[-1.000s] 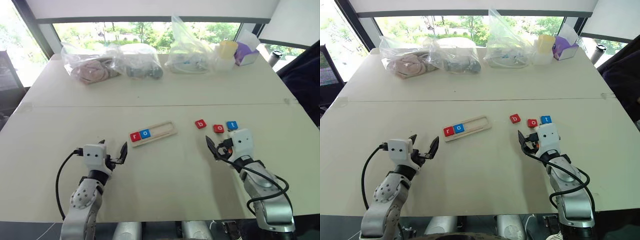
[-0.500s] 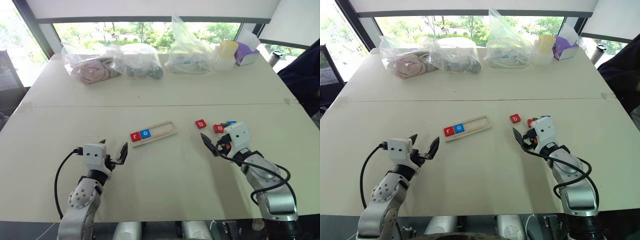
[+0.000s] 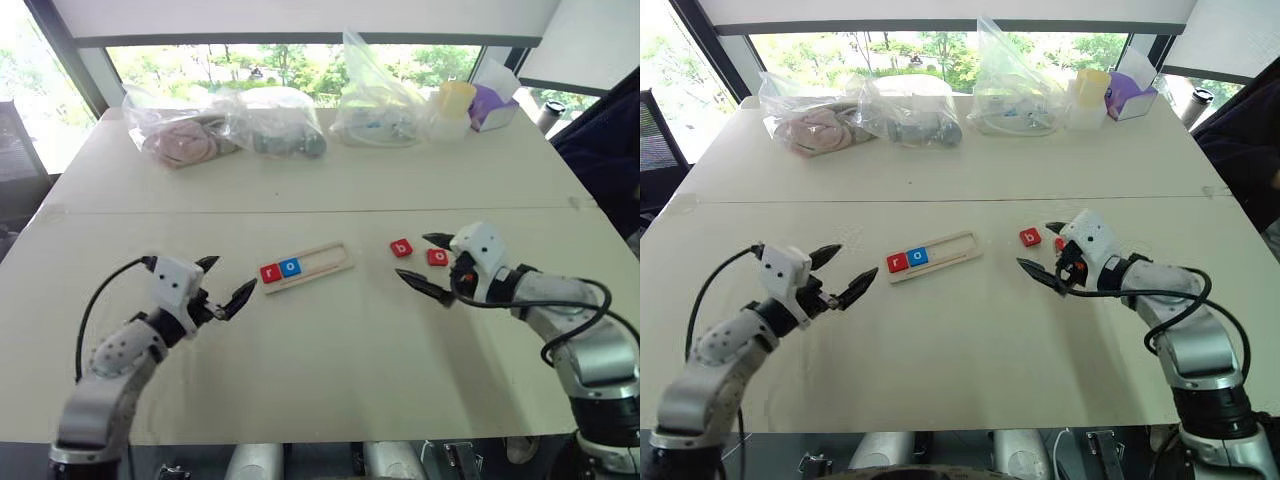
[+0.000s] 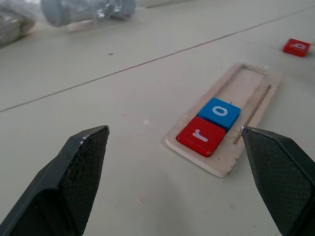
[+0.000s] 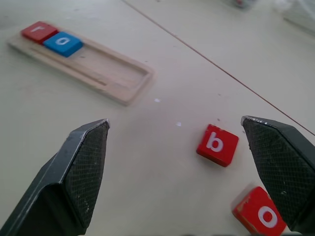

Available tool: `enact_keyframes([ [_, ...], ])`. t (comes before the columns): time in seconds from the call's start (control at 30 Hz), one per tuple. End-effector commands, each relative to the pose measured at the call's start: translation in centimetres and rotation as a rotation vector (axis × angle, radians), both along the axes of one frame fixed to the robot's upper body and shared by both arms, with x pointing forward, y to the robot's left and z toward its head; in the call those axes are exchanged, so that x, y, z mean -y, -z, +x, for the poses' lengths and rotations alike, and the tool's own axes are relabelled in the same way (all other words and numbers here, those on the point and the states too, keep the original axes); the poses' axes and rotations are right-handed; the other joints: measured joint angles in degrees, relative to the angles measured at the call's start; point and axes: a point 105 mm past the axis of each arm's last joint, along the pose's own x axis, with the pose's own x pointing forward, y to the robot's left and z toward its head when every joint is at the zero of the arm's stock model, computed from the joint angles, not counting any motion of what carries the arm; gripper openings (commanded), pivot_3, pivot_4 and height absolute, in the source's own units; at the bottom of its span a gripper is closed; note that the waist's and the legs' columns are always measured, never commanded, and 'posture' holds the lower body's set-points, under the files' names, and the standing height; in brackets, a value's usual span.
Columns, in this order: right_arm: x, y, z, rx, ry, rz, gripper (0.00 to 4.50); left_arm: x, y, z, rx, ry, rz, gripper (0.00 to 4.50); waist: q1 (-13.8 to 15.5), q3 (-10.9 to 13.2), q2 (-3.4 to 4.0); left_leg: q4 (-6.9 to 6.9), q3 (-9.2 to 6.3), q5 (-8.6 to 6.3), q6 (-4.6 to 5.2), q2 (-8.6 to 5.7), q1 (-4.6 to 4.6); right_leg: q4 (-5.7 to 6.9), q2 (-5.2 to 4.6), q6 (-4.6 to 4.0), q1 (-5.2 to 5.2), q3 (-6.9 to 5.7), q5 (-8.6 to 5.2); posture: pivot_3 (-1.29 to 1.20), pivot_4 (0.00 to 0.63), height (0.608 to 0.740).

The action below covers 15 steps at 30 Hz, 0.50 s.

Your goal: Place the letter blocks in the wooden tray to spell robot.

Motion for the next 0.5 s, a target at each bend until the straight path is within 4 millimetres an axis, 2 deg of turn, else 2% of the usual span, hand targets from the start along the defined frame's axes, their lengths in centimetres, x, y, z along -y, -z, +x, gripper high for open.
enact_keyframes([
  [0.03, -1.1, -1.0, -0.8, -0.011, -0.118, -0.019, 4.41, -0.1, -0.6, 0.1, -0.041, 0.174, -0.004, 4.5, -0.01, 0.01, -0.01, 0.0, 0.01, 0.0, 0.0, 0.0, 0.0, 0.0, -0.02, 0.0, 0.0, 0.0, 0.0, 0.0, 0.15, 0.74],
  [0.13, -2.1, -2.0, -1.1, -0.001, -0.186, -0.031, 4.41, -0.2, 0.1, 1.0, -0.119, 0.348, 0.065, 4.5, 0.08, 0.06, 0.01, 0.03, 0.02, 0.0, 0.0, -0.01, 0.0, 0.03, -0.01, 0.0, -0.01, -0.01, 0.0, 0.0, 0.15, 0.74],
  [0.3, -2.5, -2.7, -1.0, 0.019, -0.185, -0.009, 4.41, 0.0, -0.2, 3.8, -0.094, 0.416, 0.116, 4.5, 0.14, 0.08, -0.01, 0.02, 0.0, 0.0, 0.0, -0.01, -0.05, -0.02, -0.03, -0.01, -0.02, -0.04, 0.04, 0.0, 0.15, 0.74],
  [0.5, -2.6, -2.7, -1.3, 0.037, -0.158, -0.01, 4.41, 1.0, 0.6, 5.0, -0.13, 0.515, 0.166, 4.5, 0.01, 0.08, -0.02, -0.01, 0.0, 0.0, 0.01, -0.02, -0.11, 0.03, -0.05, 0.18, -0.12, -0.04, 0.14, 0.0, 0.15, 0.74],
])
